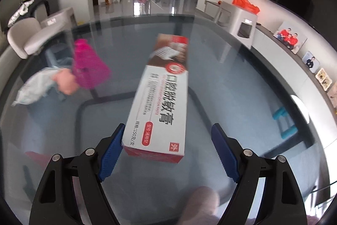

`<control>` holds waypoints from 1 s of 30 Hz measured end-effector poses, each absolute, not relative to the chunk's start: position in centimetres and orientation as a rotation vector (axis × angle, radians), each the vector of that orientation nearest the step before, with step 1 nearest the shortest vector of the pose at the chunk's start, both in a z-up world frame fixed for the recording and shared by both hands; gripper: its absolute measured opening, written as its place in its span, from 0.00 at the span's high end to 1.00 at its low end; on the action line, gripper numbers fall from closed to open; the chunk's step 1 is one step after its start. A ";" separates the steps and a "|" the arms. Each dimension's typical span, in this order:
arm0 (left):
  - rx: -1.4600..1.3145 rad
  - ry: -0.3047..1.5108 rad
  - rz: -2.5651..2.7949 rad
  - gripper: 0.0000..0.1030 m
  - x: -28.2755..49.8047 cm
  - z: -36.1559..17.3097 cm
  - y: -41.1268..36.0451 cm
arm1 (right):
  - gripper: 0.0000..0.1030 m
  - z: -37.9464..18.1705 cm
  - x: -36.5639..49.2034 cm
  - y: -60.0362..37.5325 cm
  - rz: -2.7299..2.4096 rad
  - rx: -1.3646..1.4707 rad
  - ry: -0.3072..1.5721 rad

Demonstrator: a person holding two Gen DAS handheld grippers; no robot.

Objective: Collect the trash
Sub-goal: 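Grasp the red-and-white toothpaste box with the right tool and lift it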

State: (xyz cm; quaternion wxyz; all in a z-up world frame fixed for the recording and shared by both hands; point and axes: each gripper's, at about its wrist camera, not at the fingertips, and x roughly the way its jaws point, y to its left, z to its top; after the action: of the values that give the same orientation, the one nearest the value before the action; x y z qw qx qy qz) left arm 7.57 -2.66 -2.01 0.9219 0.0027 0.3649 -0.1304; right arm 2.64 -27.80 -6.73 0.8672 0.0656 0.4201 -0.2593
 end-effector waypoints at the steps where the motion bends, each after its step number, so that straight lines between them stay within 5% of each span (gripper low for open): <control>1: 0.005 0.752 -0.269 0.20 7.6 -2.1 -2.7 | 0.24 -6.8 2.3 -28.6 -0.556 0.133 0.884; 30: 0.063 0.830 -0.282 0.19 9.5 -4.4 -5.4 | 0.28 -7.9 7.5 -34.4 -0.275 0.222 0.973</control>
State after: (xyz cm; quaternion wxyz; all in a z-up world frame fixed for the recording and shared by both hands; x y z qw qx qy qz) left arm 9.53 -5.43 -4.38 0.9050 0.0303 0.4019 -0.1364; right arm 7.54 -34.43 -7.92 0.8689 0.1062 0.4652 -0.1315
